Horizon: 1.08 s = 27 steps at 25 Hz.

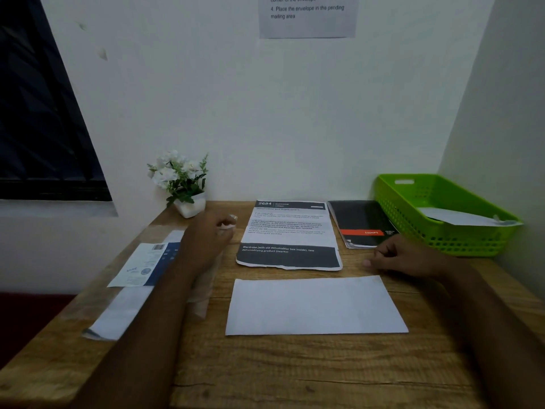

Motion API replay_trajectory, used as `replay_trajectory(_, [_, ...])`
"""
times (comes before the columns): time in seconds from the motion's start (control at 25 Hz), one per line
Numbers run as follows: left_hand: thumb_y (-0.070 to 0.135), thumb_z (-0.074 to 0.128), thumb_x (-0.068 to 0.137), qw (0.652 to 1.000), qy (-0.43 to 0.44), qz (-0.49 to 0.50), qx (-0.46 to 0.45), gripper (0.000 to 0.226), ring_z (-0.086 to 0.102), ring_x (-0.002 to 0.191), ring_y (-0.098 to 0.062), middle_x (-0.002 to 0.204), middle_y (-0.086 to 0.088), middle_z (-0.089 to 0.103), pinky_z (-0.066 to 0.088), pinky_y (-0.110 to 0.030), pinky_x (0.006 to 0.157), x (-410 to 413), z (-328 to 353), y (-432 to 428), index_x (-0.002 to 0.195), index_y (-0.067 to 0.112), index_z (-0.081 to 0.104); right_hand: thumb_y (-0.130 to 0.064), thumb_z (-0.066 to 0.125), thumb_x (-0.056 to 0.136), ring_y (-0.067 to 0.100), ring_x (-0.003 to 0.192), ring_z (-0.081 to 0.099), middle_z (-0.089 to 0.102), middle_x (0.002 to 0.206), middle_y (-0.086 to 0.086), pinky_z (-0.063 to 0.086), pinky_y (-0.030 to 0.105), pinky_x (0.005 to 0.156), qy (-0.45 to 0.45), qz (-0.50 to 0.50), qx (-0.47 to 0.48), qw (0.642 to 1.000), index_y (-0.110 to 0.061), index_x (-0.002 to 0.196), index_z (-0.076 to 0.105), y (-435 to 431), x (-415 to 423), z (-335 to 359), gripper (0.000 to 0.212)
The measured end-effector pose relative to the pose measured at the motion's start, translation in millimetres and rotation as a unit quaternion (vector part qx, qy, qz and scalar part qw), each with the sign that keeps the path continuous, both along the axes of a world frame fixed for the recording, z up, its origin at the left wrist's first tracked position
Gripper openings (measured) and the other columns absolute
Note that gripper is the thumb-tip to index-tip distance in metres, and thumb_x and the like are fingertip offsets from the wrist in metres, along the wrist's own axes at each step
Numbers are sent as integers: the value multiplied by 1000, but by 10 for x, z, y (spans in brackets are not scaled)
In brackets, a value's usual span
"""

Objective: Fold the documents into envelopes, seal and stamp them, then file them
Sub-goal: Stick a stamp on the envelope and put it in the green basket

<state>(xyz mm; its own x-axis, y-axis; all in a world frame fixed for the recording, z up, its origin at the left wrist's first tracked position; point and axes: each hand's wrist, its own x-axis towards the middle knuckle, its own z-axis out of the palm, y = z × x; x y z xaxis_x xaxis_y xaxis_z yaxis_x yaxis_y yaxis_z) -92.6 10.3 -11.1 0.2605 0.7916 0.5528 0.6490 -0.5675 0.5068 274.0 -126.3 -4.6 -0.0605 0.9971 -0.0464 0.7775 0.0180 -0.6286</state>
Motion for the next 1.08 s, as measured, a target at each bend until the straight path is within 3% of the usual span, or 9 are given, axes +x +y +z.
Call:
replay_trajectory(0.12, [35, 53, 74, 994, 98, 44, -20, 53, 46, 120, -25, 131, -2, 53, 36, -44, 96, 43, -152, 204, 125, 20, 55, -79, 60, 59, 15, 52, 42, 43, 56, 6, 35, 25, 52, -17, 2, 10, 1000, -12, 56, 55, 27, -4, -45, 68])
replay_trajectory(0.2, [38, 55, 80, 983, 142, 88, -75, 53, 37, 130, -25, 140, 0, 44, 22, -55, 105, 59, -216, 311, 131, 26, 48, -78, 61, 61, 16, 52, 41, 42, 55, 5, 34, 25, 52, -15, 3, 22, 1000, -7, 58, 53, 46, -2, -76, 71])
replay_trajectory(0.28, [36, 60, 83, 978, 145, 125, -87, 42, 44, 124, -22, 129, 0, 53, 14, -60, 107, 76, -231, 340, 123, 27, 54, -68, 62, 68, 13, 51, 41, 41, 54, 3, 34, 26, 52, -16, -4, 39, 999, -9, 57, 52, 60, -27, -82, 61])
replay_trajectory(0.36, [37, 62, 82, 976, 131, 165, -49, 18, 55, 103, -21, 97, 3, 64, 20, -56, 104, 83, -201, 333, 94, 25, 64, -58, 63, 75, 11, 49, 39, 40, 52, 0, 33, 30, 53, -6, -7, 65, 998, -12, 55, 50, 63, -83, -64, 52])
replay_trajectory(0.44, [40, 62, 83, 980, 91, 175, -30, 22, 57, 87, -19, 75, 7, 61, 27, -48, 97, 88, -171, 305, 71, 23, 61, -50, 64, 81, 10, 48, 36, 38, 49, -2, 31, 33, 53, 12, -2, 107, 994, -15, 53, 47, 59, -190, -57, 48])
replay_trajectory(0.64, [20, 80, 73, 975, -180, -58, -120, 13, 61, 79, -4, 83, 10, 67, 47, -24, 72, 276, -37, -10, 81, 13, 72, -45, 64, 82, 10, 51, 41, 49, 55, -2, 32, 31, 53, 111, -15, 227, 968, -16, 65, 59, 116, -647, -133, 34])
replay_trajectory(0.76, [10, 80, 70, 951, -184, -210, -135, 16, 65, 89, -8, 103, 5, 67, 53, -22, 76, 454, 16, -254, 83, 6, 72, -36, 71, 82, 13, 50, 47, 62, 74, -4, 36, 27, 50, 124, 20, 249, 960, -29, 86, 67, 128, -855, -129, 9])
replay_trajectory(0.84, [7, 81, 69, 937, -170, -269, -144, 16, 65, 93, -13, 109, 0, 65, 55, -23, 77, 554, 10, -375, 81, 4, 72, -25, 75, 80, 21, 46, 49, 62, 82, -6, 38, 21, 46, 151, 24, 268, 951, -30, 95, 66, 110, -931, -119, 19])
replay_trajectory(1.08, [16, 83, 68, 944, -103, -295, -106, 14, 62, 95, -12, 106, 0, 64, 54, -24, 75, 739, -75, -531, 78, 15, 73, -12, 83, 70, 28, 45, 48, 60, 79, -7, 37, 16, 43, 183, 12, 299, 937, -23, 85, 63, 115, -966, -118, 27])
